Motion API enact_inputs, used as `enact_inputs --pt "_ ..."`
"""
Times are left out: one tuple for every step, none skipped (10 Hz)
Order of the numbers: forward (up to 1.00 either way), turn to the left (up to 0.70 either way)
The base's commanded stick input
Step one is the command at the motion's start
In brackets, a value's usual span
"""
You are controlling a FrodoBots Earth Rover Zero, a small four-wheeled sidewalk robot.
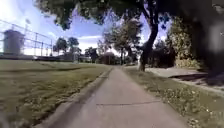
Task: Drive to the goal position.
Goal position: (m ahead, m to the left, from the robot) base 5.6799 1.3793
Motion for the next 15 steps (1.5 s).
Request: enact_inputs --pt "1.00 0.00" --pt "1.00 0.00" --pt "1.00 0.00" --pt "1.00 0.00" --pt "1.00 0.00" --pt "1.00 0.00" --pt "1.00 0.00" --pt "1.00 0.00" --pt "1.00 0.00" --pt "1.00 0.00" --pt "1.00 0.00" --pt "1.00 0.00" --pt "1.00 0.00" --pt "1.00 0.00" --pt "1.00 0.00"
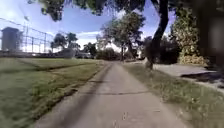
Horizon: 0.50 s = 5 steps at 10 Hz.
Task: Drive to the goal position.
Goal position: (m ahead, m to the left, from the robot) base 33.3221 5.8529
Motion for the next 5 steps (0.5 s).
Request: enact_inputs --pt "1.00 0.00" --pt "1.00 0.00" --pt "1.00 0.00" --pt "1.00 0.00" --pt "1.00 0.00"
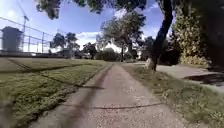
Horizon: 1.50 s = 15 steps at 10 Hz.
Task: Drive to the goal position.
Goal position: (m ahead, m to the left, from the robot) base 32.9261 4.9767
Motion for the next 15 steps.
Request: enact_inputs --pt "1.00 0.00" --pt "1.00 0.00" --pt "1.00 0.00" --pt "1.00 0.00" --pt "1.00 0.00" --pt "1.00 0.00" --pt "1.00 0.00" --pt "1.00 0.00" --pt "1.00 0.00" --pt "1.00 0.00" --pt "1.00 0.00" --pt "1.00 0.00" --pt "1.00 0.00" --pt "1.00 0.00" --pt "1.00 0.00"
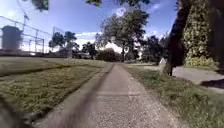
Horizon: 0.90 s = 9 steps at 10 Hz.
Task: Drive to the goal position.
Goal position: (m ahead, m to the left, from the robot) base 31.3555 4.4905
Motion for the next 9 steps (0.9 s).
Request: enact_inputs --pt "1.00 0.00" --pt "1.00 0.00" --pt "1.00 0.00" --pt "1.00 0.00" --pt "1.00 0.00" --pt "1.00 0.00" --pt "1.00 0.00" --pt "1.00 0.00" --pt "1.00 0.00"
